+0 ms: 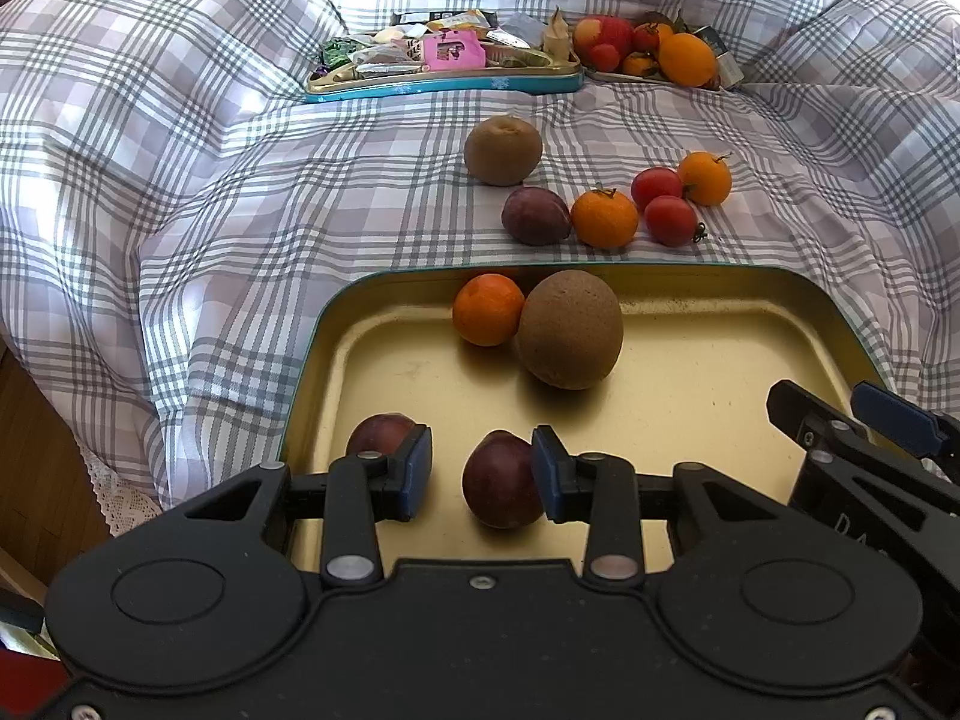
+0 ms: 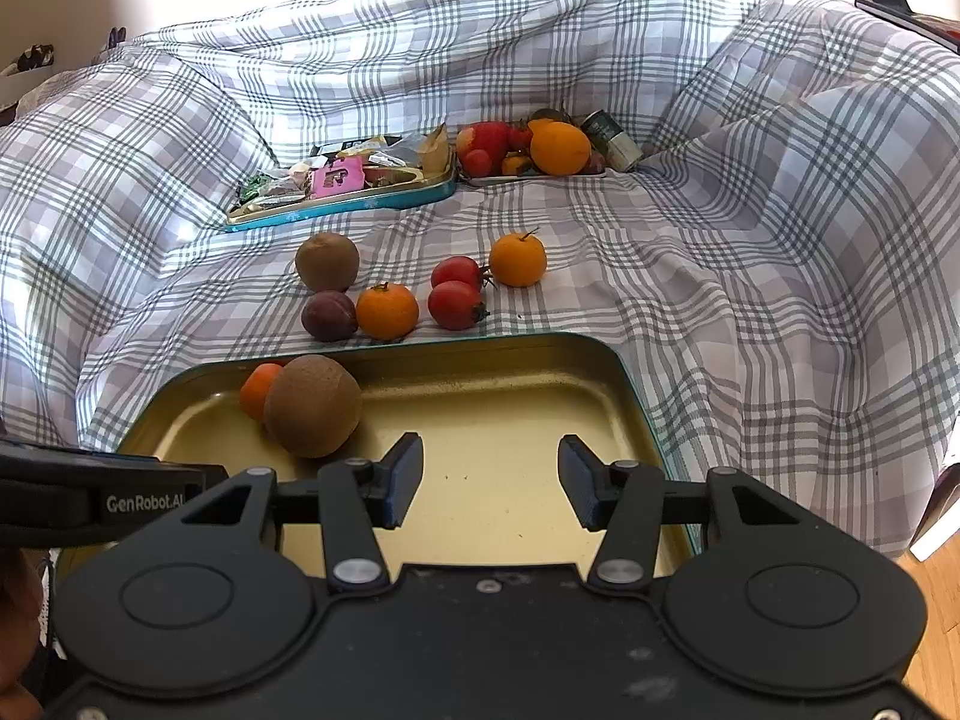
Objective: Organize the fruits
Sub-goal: 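Withdraw both open tools from the tray toward the loose fruits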
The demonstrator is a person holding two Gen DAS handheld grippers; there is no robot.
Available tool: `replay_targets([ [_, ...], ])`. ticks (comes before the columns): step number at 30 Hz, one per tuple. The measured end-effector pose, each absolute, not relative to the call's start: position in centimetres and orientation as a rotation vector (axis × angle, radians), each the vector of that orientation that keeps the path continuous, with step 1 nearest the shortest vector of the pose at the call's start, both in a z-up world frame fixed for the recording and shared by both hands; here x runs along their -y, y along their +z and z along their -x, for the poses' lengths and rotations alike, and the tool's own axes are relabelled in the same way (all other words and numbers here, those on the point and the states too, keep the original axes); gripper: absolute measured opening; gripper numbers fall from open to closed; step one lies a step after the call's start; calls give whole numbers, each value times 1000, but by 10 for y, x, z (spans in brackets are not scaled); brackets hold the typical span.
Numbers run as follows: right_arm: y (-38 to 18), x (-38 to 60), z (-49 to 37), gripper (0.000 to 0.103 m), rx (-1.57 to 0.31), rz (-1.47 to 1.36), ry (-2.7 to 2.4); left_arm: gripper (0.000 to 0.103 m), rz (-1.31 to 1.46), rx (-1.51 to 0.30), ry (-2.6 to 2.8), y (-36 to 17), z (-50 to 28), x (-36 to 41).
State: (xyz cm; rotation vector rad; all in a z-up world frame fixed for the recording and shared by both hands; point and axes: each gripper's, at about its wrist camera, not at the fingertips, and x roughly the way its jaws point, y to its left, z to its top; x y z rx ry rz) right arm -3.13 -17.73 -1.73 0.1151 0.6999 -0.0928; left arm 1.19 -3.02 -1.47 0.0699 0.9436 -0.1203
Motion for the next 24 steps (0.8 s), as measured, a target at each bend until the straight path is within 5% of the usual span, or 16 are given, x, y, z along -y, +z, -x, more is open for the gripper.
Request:
replay_targets([
  [24, -3, 190, -2, 54, -712, -150, -43, 45, -47, -902, -125, 3, -34, 20],
])
